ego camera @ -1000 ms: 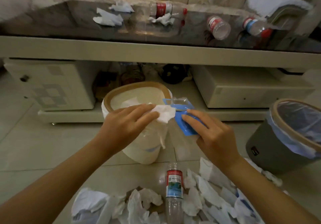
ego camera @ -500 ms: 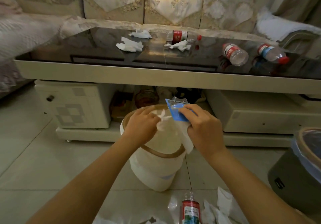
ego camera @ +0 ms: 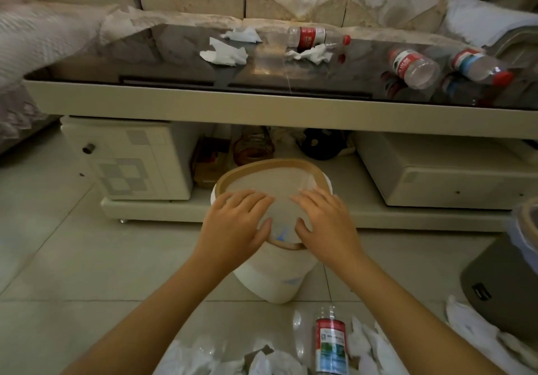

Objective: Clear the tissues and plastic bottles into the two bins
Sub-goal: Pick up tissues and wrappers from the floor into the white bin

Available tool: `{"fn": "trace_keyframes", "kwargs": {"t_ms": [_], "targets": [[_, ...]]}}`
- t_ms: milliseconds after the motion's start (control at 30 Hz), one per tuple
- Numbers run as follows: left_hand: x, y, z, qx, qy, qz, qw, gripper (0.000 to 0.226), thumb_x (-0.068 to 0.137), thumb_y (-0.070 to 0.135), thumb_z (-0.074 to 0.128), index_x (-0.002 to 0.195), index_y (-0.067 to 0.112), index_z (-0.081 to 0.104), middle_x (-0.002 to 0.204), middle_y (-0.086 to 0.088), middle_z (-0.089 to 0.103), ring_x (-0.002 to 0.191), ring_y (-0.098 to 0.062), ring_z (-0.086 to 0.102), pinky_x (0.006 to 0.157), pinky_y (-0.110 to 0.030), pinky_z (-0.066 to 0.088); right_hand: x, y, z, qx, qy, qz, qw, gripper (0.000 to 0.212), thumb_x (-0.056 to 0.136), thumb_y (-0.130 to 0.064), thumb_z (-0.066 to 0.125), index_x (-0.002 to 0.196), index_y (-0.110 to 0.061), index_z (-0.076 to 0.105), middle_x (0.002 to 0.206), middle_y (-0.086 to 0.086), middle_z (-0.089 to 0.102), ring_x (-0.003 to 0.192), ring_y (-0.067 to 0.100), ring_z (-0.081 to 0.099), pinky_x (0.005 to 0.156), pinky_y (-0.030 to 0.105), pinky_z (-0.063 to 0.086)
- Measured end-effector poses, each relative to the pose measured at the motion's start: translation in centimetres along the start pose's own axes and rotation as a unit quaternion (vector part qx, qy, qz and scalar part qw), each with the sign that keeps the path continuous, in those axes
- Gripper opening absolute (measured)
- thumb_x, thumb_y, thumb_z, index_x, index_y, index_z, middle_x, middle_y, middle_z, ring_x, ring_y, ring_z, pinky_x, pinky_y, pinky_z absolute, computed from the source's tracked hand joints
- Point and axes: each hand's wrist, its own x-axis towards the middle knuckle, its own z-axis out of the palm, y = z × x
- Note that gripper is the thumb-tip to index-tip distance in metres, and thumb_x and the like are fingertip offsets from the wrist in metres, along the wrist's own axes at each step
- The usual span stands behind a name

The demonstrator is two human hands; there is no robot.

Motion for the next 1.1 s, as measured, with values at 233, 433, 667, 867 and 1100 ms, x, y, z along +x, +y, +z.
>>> {"fn": "trace_keyframes", "kwargs": {"t_ms": [233,433,667,867,1100], "targets": [[-0.8,5.6,0.1,-0.045,-0.003,0.085,0.995,0.041,0.09,0.042,0.049,0.119,0.016,0.064,0.114,-0.001,0.068,0.101,-0.018,0.064,0.081,-0.033,0.049,-7.0,3.1,-2.2,-0.044,0.01,-0.065,0.997,0.044,0.088,-0.029,0.047,0.13,-0.018,0.056,0.13,0.005,0.058,0.124,0.023,0.05,0.102,0.042,0.042],[-2.1,10.5,3.0,-0.095,-0.07,0.153,0.981,0.046,0.088,0.041,0.047,0.126,0.017,0.058,0.124,-0.002,0.062,0.113,-0.018,0.057,0.094,-0.036,0.046,-14.0,7.2,-1.9,-0.072,-0.019,-0.024,0.997,0.048,0.08,-0.022,0.061,0.128,-0.016,0.057,0.128,0.007,0.06,0.117,0.024,0.055,0.096,0.041,0.046],[-4.2,14.5,8.5,-0.109,-0.224,0.188,0.95,0.06,0.083,0.041,0.064,0.137,0.023,0.045,0.135,0.002,0.054,0.12,-0.018,0.053,0.093,-0.035,0.046,-21.0,12.2,0.1,-0.105,-0.083,0.048,0.99,0.055,0.07,-0.02,0.074,0.123,-0.017,0.059,0.124,0.009,0.061,0.109,0.029,0.06,0.089,0.042,0.049],[-3.9,17.9,12.4,-0.089,-0.357,0.208,0.906,0.08,0.086,0.055,0.055,0.149,0.031,0.013,0.154,0.003,0.025,0.137,-0.02,0.03,0.106,-0.037,0.031,-25.0,14.9,2.2,-0.094,-0.11,0.107,0.984,0.054,0.07,-0.021,0.075,0.122,-0.017,0.06,0.128,0.01,0.059,0.108,0.031,0.06,0.086,0.044,0.05],[-5.4,21.7,17.1,-0.034,-0.478,0.213,0.852,0.114,0.065,0.069,0.068,0.15,0.035,-0.002,0.158,-0.007,0.011,0.139,-0.031,0.026,0.109,-0.045,0.027,-28.1,16.2,5.7,-0.06,-0.127,0.154,0.978,0.059,0.07,-0.029,0.08,0.124,-0.018,0.059,0.128,0.014,0.059,0.109,0.033,0.062,0.085,0.047,0.052]]}}
